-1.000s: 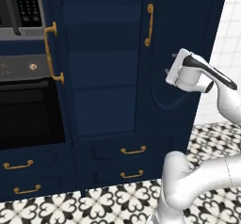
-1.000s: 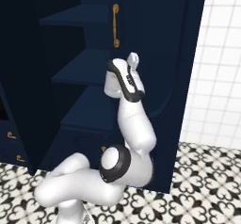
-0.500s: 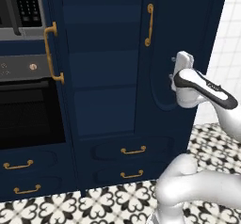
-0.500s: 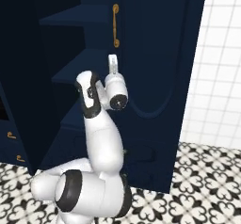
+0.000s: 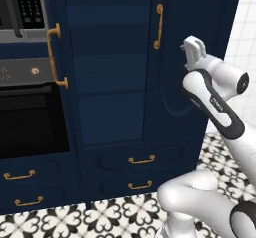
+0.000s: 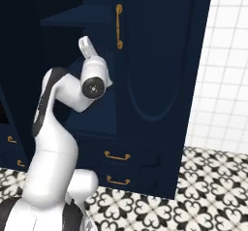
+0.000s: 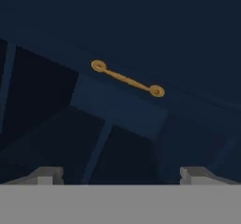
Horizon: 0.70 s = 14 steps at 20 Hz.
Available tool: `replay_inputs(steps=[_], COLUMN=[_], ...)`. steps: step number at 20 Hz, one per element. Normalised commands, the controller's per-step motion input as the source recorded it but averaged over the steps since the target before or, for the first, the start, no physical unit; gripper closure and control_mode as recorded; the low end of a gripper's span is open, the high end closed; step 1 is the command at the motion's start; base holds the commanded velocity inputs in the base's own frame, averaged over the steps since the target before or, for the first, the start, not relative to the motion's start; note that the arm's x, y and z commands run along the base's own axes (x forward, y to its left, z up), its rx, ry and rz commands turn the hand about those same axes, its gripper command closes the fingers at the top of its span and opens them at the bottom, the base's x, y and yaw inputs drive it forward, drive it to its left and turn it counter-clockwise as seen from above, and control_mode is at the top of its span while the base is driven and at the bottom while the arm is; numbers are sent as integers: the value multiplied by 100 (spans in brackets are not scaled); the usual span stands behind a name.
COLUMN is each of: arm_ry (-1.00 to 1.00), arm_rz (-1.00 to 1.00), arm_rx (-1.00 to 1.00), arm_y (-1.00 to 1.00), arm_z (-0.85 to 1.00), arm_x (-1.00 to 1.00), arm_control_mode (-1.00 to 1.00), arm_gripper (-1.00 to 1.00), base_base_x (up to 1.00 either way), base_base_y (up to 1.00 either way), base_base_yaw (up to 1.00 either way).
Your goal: Pick the kettle from the counter and place it on the tray. Then pick the mug from the cabinet and place it on the tray. Then close the cabinet doors.
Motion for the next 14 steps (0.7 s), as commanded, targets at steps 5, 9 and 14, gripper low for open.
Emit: replay_inputs(steps=[5,9,14], arm_ry=[0,11,28], arm_rz=[0,-2,-3], arm_rx=[-39,-42,-45], arm_y=[37,52,72], arm_z=[48,4,0], arm_x=[-96,-95,-85], arm_control_mode=[-100,-100,-100], arm_gripper=[-100,-100,-100], base_base_x=[0,0,0], base_base_y=[0,0,0], base_base_yaw=[0,0,0])
